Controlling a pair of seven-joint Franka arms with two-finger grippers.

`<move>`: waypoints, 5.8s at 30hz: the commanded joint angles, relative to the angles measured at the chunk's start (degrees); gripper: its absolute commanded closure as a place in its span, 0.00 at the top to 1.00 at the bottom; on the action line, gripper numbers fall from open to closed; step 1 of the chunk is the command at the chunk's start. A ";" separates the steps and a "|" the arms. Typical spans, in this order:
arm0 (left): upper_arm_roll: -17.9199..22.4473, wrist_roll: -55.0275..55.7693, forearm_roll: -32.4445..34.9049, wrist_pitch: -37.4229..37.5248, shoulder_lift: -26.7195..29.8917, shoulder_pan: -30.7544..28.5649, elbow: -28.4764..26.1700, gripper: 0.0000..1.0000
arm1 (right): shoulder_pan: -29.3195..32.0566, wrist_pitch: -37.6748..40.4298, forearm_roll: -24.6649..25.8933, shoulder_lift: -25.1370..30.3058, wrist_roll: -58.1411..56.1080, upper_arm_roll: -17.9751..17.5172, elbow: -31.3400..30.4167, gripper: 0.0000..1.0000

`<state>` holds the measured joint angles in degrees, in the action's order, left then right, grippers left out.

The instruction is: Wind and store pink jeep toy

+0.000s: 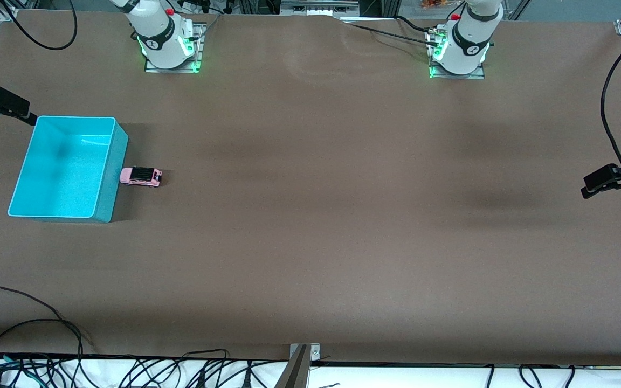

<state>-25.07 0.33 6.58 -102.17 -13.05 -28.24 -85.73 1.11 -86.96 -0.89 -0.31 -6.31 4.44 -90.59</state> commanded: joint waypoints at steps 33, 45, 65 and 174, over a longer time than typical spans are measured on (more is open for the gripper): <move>28.39 -2.00 -11.59 1.79 8.65 23.04 -5.58 1.00 | -2.43 3.82 -0.43 -0.39 6.05 -1.98 1.64 1.00; 37.81 -1.91 -11.68 1.79 11.11 33.16 -7.96 1.00 | -2.78 2.68 0.01 -1.18 7.10 -3.74 -1.08 1.00; 37.55 -2.17 -11.59 1.71 10.59 33.34 -6.38 1.00 | -2.78 -10.15 -0.17 0.40 7.19 -5.05 -12.85 1.00; 37.63 -2.00 -11.51 1.97 9.27 32.90 -4.88 1.00 | 1.18 -71.59 -0.34 -13.84 85.85 -6.81 -52.06 0.45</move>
<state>12.16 -0.43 -3.44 -100.55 -3.62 4.60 -91.19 1.98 -157.09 -0.95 -14.15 77.92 -2.47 -142.19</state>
